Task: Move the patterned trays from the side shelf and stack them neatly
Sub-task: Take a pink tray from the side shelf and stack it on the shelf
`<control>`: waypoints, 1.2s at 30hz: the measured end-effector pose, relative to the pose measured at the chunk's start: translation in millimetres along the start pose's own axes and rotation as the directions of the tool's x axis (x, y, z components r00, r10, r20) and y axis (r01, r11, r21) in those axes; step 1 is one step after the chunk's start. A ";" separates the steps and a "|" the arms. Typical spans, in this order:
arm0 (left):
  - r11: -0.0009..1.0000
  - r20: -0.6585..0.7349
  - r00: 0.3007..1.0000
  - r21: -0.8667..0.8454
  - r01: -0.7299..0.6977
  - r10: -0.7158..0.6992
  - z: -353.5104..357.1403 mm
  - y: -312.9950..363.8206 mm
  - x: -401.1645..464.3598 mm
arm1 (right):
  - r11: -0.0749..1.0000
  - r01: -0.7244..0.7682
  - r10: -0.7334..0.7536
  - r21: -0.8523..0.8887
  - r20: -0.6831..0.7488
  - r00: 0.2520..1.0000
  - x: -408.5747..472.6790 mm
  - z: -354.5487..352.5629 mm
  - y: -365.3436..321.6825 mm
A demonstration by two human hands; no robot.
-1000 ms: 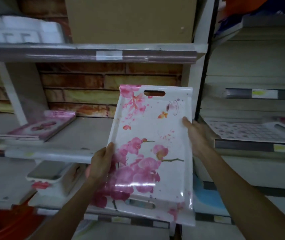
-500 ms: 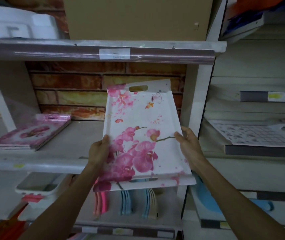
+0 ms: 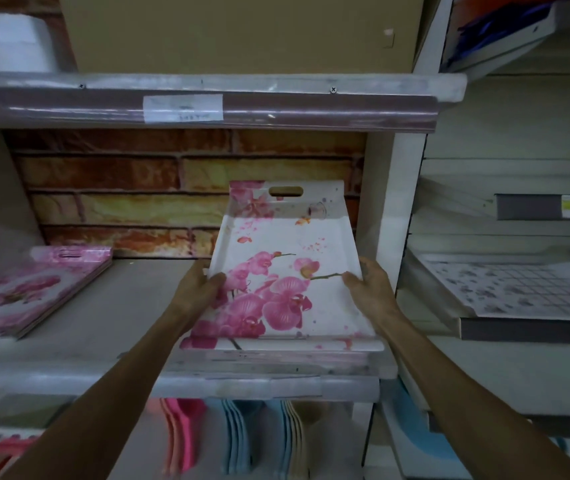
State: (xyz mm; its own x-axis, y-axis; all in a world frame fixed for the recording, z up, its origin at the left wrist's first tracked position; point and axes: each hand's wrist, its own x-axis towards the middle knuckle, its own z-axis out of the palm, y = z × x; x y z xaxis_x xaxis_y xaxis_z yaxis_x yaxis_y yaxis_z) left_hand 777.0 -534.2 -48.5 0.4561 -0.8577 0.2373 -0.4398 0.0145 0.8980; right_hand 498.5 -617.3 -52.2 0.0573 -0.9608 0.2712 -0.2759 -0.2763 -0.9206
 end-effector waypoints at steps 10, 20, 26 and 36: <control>0.988 -0.004 1.000 0.153 0.009 -0.009 32.6 -30.2 30.8 | 0.976 -0.058 0.065 -0.212 0.025 0.998 32.9 11.3 26.4; 0.952 0.077 0.995 0.305 0.030 -0.056 42.7 -59.1 50.3 | 0.942 -0.147 0.157 -0.302 0.007 0.988 37.7 27.4 55.2; 0.940 0.103 0.994 0.342 -0.008 -0.029 50.6 -65.6 56.7 | 0.935 -0.157 0.160 -0.317 -0.017 0.987 41.0 28.5 65.5; 0.911 0.146 0.988 0.412 -0.010 -0.056 49.8 -69.8 59.1 | 0.904 -0.151 0.170 -0.401 0.011 0.985 42.7 31.1 75.5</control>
State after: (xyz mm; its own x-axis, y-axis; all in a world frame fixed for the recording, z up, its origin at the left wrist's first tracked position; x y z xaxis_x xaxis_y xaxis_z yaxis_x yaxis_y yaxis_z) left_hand 796.1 -611.5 -115.6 0.3618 -0.9232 0.1299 -0.7239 -0.1903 0.6632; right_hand 510.0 -679.9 -118.8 0.0204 -0.9940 0.1076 -0.6426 -0.0955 -0.7602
